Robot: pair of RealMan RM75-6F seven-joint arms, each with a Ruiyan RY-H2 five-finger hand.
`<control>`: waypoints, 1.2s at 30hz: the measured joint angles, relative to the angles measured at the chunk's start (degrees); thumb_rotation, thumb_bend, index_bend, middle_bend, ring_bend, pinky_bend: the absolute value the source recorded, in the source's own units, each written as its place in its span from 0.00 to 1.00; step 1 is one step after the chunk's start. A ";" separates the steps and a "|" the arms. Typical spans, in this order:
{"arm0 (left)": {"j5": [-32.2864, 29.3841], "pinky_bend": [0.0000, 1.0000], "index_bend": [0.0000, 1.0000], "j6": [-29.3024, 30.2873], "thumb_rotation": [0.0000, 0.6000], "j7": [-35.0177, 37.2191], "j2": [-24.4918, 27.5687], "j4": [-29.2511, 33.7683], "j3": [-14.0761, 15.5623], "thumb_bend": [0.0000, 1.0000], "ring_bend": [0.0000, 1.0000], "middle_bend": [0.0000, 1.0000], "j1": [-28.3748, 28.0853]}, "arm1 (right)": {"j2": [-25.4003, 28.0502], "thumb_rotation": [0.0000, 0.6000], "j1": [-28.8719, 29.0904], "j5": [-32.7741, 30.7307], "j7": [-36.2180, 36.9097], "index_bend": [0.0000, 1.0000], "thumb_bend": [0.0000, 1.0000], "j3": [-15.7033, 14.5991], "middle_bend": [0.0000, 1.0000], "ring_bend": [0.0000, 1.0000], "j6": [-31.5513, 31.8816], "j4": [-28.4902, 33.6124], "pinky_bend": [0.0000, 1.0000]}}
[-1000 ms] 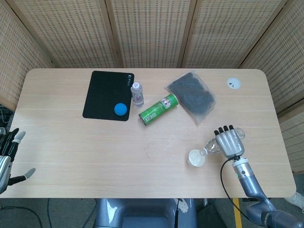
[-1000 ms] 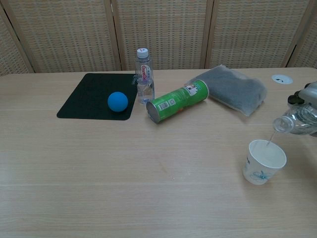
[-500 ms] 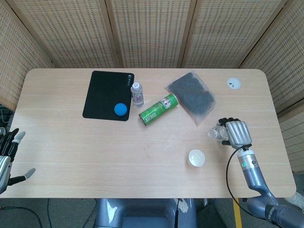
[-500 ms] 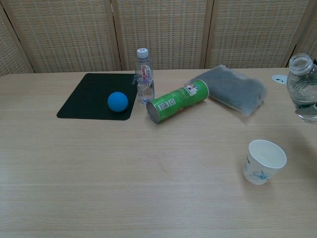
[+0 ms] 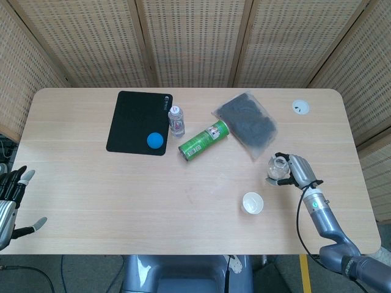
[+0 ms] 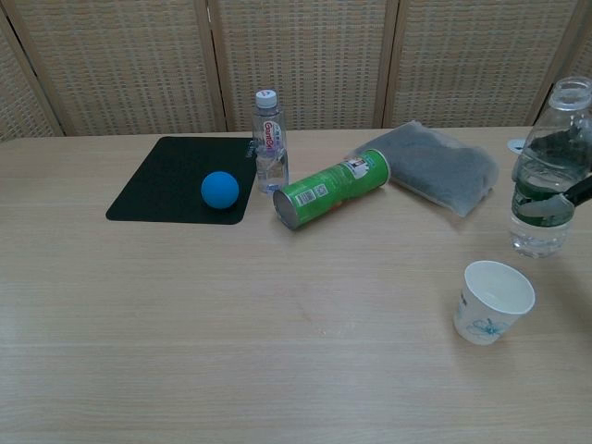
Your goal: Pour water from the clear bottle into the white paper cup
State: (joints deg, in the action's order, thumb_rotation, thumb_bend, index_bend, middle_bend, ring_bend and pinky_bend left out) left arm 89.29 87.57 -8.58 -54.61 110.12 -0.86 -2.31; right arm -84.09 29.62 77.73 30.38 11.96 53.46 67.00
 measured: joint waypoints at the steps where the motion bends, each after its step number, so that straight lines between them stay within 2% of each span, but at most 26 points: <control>1: -0.07 0.00 0.00 -0.05 1.00 0.03 0.01 0.00 -0.01 0.15 0.00 0.00 -0.02 | -0.52 1.00 0.12 0.53 1.36 0.57 0.62 -0.14 0.57 0.43 0.12 -0.69 0.21; 8: -0.34 0.00 0.00 -0.39 1.00 -0.02 -0.03 0.03 0.03 0.15 0.00 0.00 -0.14 | -6.20 1.00 1.02 4.59 9.62 0.57 0.62 -1.87 0.57 0.42 2.73 -9.22 0.12; 15: -0.87 0.00 0.00 -0.40 1.00 -0.38 -0.22 0.16 -0.17 0.15 0.00 0.00 -0.19 | -9.71 1.00 1.83 5.69 13.43 0.57 0.62 -3.41 0.57 0.41 3.08 -14.33 0.09; 18: -0.88 0.00 0.00 -0.59 1.00 -0.48 -0.22 0.22 -0.07 0.15 0.00 0.00 -0.24 | -10.56 1.00 2.02 5.74 14.03 0.57 0.61 -3.72 0.54 0.39 3.13 -15.56 0.07; 20: -0.94 0.00 0.00 -0.67 1.00 -0.47 -0.20 0.29 -0.04 0.15 0.00 0.00 -0.25 | -10.93 1.00 2.08 5.80 14.66 0.53 0.54 -4.06 0.47 0.34 3.09 -16.22 0.06; 24: -0.93 0.00 0.00 -0.57 1.00 -0.48 -0.15 0.35 -0.02 0.15 0.00 0.00 -0.20 | -11.01 1.00 2.13 6.55 16.20 0.35 0.30 -4.85 0.29 0.17 3.27 -16.85 0.00; 26: -0.85 0.00 0.00 -0.54 1.00 -0.47 -0.13 0.37 0.02 0.15 0.00 0.00 -0.18 | -10.83 1.00 2.17 7.21 17.74 0.29 0.24 -5.40 0.24 0.14 3.47 -17.07 0.00; 36: -0.39 0.00 0.00 -0.31 1.00 -0.36 -0.06 0.37 0.22 0.15 0.00 0.00 -0.04 | -9.14 1.00 1.96 8.95 21.44 0.18 0.18 -7.44 0.10 0.03 4.65 -17.52 0.00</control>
State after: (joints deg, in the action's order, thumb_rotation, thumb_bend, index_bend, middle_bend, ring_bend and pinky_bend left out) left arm 88.90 87.27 -8.95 -54.67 110.49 -0.64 -2.35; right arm -93.23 31.57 86.68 51.82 4.51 58.11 49.49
